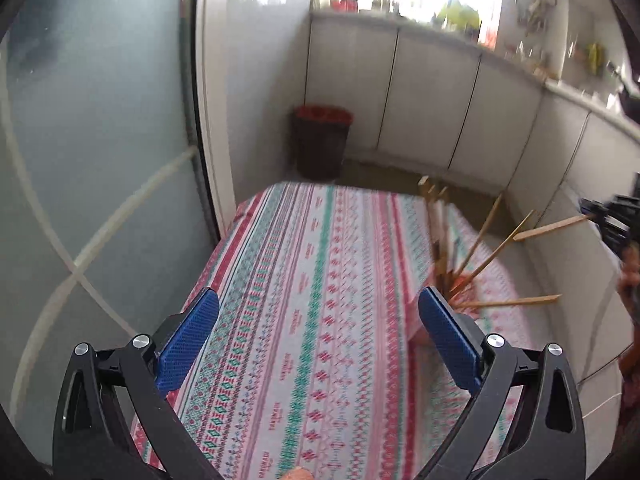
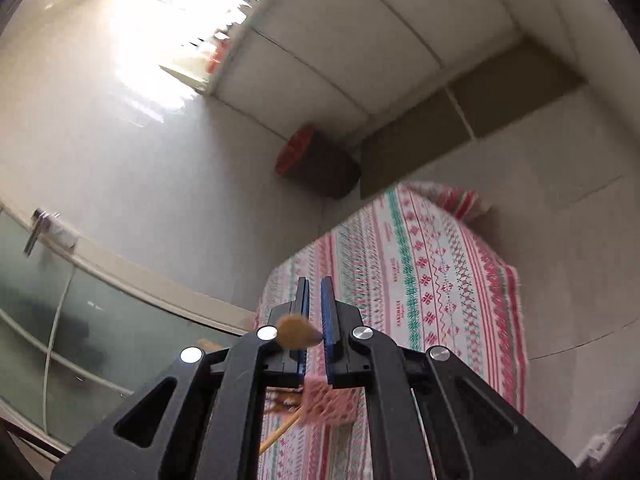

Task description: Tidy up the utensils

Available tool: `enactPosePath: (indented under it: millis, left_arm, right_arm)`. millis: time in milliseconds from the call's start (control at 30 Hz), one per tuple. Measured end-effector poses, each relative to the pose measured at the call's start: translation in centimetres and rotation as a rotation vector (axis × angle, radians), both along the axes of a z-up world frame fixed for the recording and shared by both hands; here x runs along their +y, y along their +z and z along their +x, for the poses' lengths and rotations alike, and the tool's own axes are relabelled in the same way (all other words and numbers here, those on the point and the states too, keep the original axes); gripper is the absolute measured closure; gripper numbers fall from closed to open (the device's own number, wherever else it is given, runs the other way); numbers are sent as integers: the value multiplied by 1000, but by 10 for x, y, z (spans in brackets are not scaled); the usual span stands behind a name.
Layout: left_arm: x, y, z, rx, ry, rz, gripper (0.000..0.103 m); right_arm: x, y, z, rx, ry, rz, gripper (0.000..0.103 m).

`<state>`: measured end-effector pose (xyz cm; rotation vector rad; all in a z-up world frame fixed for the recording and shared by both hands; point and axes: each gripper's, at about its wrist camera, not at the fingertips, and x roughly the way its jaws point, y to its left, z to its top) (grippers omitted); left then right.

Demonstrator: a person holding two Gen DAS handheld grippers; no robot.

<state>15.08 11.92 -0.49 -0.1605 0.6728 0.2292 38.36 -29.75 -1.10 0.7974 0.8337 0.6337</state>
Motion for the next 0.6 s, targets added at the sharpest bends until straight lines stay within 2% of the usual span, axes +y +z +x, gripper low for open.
enactPosePath:
  millis: [133, 167, 300, 433, 600]
  left_arm:
    - [8, 16, -9, -61, 4, -97, 7]
    - [11, 18, -10, -69, -1, -126, 7]
    - [20, 28, -15, -90, 7, -167, 7]
    - [32, 33, -20, -111, 20, -190, 7]
    - [49, 34, -23, -114, 43, -209, 7]
  right_arm:
    - [-6, 96, -90, -118, -116, -134, 97]
    - [-17, 109, -106, -134, -134, -168, 97]
    - [19, 159, -158, -189, -189, -290, 97]
    - [78, 173, -179, -247, -200, -372, 97]
    - [144, 144, -166, -250, -208, -416, 97]
